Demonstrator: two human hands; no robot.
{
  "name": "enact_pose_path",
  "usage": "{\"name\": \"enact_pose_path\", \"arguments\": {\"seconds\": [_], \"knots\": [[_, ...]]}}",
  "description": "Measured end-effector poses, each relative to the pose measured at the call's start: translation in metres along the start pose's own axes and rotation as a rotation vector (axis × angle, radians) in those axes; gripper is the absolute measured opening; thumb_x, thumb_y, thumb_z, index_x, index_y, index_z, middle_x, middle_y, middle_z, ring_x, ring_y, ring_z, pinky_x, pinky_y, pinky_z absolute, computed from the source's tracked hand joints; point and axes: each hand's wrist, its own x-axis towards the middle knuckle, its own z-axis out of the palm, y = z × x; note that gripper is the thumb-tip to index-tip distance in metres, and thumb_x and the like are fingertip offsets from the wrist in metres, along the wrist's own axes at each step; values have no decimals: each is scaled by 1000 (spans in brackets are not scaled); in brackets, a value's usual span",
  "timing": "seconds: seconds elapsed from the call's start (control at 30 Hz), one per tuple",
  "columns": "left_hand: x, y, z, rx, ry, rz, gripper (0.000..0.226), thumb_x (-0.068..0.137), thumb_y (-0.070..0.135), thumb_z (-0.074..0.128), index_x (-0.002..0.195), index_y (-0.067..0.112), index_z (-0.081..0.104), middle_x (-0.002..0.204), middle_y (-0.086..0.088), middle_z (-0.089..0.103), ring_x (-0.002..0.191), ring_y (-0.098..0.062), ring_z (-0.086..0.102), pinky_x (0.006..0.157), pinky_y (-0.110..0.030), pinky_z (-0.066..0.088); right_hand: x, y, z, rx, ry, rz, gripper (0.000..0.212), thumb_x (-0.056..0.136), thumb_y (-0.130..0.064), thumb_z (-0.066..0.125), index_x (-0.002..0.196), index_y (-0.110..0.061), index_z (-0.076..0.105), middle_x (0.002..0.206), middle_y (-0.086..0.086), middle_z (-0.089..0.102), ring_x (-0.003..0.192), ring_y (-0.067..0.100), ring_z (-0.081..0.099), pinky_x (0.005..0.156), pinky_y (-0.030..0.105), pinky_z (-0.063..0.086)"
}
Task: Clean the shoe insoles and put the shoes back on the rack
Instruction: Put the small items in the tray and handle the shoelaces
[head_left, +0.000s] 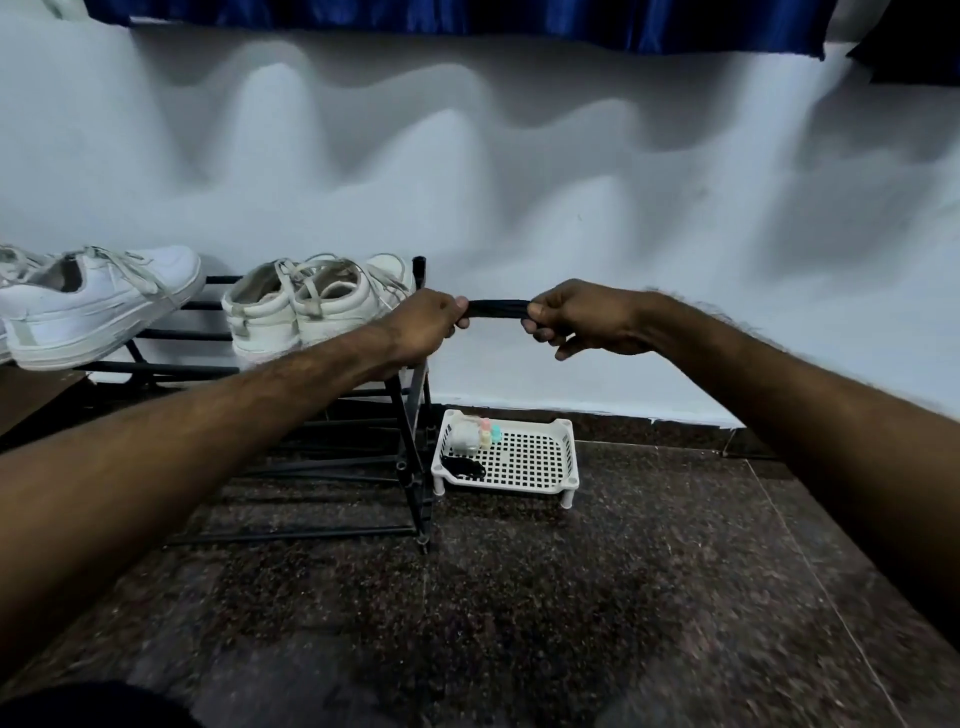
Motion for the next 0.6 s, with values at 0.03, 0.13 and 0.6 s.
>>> {"name": "enact_pose_path", "arguments": {"seconds": [0.03, 0.13, 0.6], "knots": [[6, -9, 9, 29, 29, 11, 37, 103, 33, 36, 84, 12, 60, 71, -2, 46, 55, -14, 38, 49, -26, 29, 9, 12, 1, -6, -8, 9, 32, 104, -24, 35, 78, -17, 53, 66, -3, 45, 60, 10, 38, 63, 22, 43], [23, -43, 45, 139, 85, 3, 33, 101, 31, 44, 81, 15, 65, 64, -1, 51, 58, -16, 46, 58, -29, 29, 39, 63, 7, -46, -41, 55, 32, 104, -24, 37, 79, -16, 55, 68, -2, 48, 61, 10, 41, 62, 24, 43], [113, -229, 204, 1126, -146, -127, 25, 98, 21, 49, 121, 14, 59, 126, -9, 55, 117, -27, 50, 83, -36, 47, 187, 280, 119, -348, -118, 185, 29, 100, -18, 43, 90, -7, 68, 74, 0, 57, 66, 14, 50, 56, 24, 36]]}}
